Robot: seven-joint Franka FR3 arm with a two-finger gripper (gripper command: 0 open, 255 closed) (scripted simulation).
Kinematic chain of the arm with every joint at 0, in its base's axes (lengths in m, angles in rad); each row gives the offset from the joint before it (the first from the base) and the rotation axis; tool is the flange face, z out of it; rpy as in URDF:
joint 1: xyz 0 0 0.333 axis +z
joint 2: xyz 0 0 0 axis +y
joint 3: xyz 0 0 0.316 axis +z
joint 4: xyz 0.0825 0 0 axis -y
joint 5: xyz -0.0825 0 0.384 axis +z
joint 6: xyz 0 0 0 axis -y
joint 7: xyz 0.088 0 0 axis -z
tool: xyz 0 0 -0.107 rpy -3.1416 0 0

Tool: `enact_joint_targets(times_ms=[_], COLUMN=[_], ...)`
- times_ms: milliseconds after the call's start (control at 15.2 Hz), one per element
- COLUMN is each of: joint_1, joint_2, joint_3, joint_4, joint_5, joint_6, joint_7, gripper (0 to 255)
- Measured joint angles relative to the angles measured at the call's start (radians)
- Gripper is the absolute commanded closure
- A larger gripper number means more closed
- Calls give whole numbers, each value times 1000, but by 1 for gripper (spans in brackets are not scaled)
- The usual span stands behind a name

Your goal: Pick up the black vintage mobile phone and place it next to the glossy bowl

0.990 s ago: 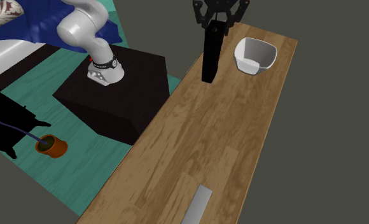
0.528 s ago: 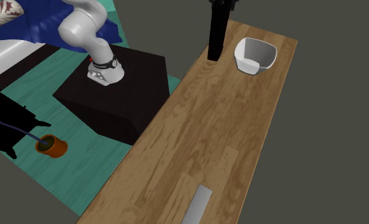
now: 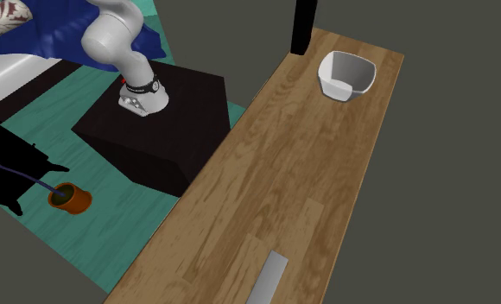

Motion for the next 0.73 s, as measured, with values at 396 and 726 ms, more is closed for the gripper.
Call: enact_joint_targets(times_ms=[396, 726], joint_1=[2, 2], joint_2=[-50, -82], joint_3=[1, 1], joint_4=[-151, -264], joint_5=[0, 2], joint_6=[101, 181], joint_7=[0, -4], gripper=[255, 255])
